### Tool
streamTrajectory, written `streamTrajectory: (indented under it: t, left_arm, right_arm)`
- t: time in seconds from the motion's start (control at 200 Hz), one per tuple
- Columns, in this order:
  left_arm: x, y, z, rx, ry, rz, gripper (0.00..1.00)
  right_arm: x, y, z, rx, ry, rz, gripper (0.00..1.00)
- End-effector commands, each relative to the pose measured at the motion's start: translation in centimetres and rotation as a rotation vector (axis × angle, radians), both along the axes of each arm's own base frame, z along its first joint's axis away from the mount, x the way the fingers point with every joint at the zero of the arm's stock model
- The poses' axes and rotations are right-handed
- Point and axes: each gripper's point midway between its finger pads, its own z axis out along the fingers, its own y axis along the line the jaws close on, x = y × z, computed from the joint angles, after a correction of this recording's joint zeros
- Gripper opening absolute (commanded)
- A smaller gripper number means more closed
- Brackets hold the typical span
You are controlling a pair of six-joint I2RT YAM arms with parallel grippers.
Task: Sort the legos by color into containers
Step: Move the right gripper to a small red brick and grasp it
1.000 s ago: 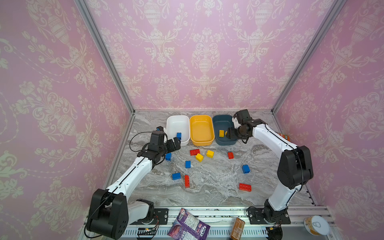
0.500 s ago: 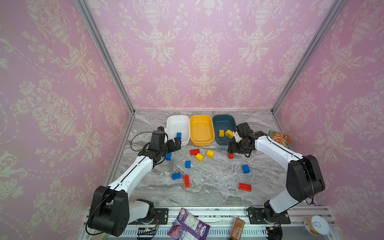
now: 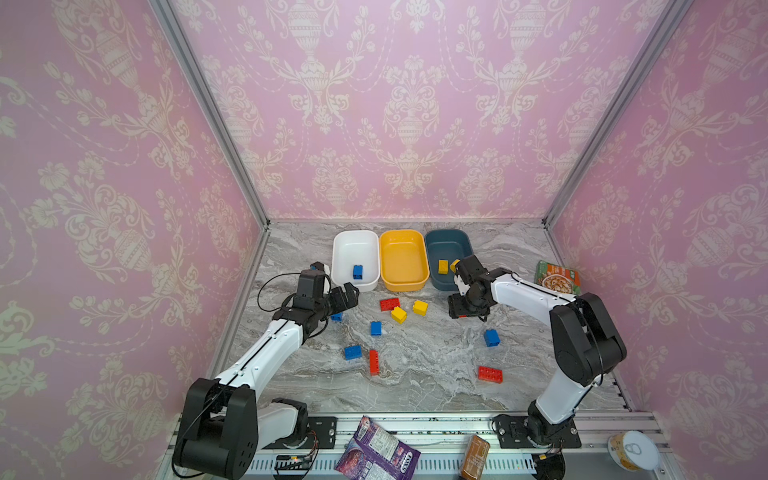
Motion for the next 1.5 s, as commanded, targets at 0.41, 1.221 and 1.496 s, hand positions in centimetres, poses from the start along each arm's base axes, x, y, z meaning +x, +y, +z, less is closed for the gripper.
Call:
streamTrajectory:
  t: [0.41, 1.221, 1.496]
  left_arm:
    - [-0.7, 0.4, 0.1, -0.054, -0.011, 0.019, 0.99]
    - [-0.9, 0.6, 0.1, -0.058, -0.019, 0.033, 0.99]
    - [-0.9, 0.6, 0.1, -0.066, -0.022, 0.033, 0.99]
  right_arm:
    - [2.0, -0.3, -1.0, -0.078, -0.031, 0.039, 0.58]
    - [2.0, 1.6, 2.4, -0.043, -0.086, 0.07, 0.3]
    - [3.0, 5.8, 8.8, 0.052, -0.211, 0.118, 0.29]
